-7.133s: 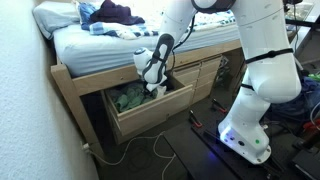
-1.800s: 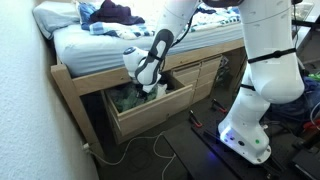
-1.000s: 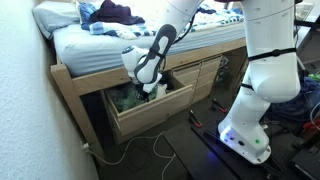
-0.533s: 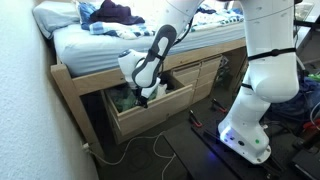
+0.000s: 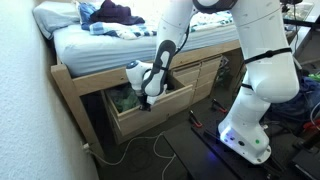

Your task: Open the topmost drawer on the left, push the clothes inside it down, and then close the drawer

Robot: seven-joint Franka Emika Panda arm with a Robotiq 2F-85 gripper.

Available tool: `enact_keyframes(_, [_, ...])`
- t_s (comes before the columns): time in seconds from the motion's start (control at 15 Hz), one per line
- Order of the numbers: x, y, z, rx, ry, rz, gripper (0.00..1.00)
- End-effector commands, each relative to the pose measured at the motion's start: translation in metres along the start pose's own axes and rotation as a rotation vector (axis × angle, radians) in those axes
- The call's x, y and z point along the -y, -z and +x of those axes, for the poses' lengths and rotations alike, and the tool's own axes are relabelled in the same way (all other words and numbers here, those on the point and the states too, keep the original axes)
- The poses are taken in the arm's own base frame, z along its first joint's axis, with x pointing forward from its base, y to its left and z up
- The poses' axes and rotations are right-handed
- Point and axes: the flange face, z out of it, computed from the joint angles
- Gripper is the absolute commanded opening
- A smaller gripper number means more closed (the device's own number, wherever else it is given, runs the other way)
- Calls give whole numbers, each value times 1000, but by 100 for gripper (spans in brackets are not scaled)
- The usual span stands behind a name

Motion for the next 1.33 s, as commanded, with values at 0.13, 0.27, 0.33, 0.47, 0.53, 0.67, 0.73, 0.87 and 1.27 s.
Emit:
enact_keyframes(0.13, [-14,-16,-7,-115,-123,-31,0])
enact_keyframes(0.27, [-21,-17,-9,-157,-177,-51,0])
enact_keyframes(0.33, [-24,-18,-10,-175,-205,-63,0])
enact_keyframes(0.47, [-30,-20,-14,-210,-257,-88,0])
enact_keyframes(0.53, [-38,-21,-15,-227,-294,-96,0])
enact_keyframes(0.67, [-45,-26,-20,-255,-353,-116,0])
enact_keyframes(0.73, [-49,-29,-23,-267,-374,-124,0])
enact_keyframes(0.87, [-37,-43,-29,-292,-423,-140,0])
enact_keyframes(1.27, [-20,-64,-25,-346,-548,-171,0])
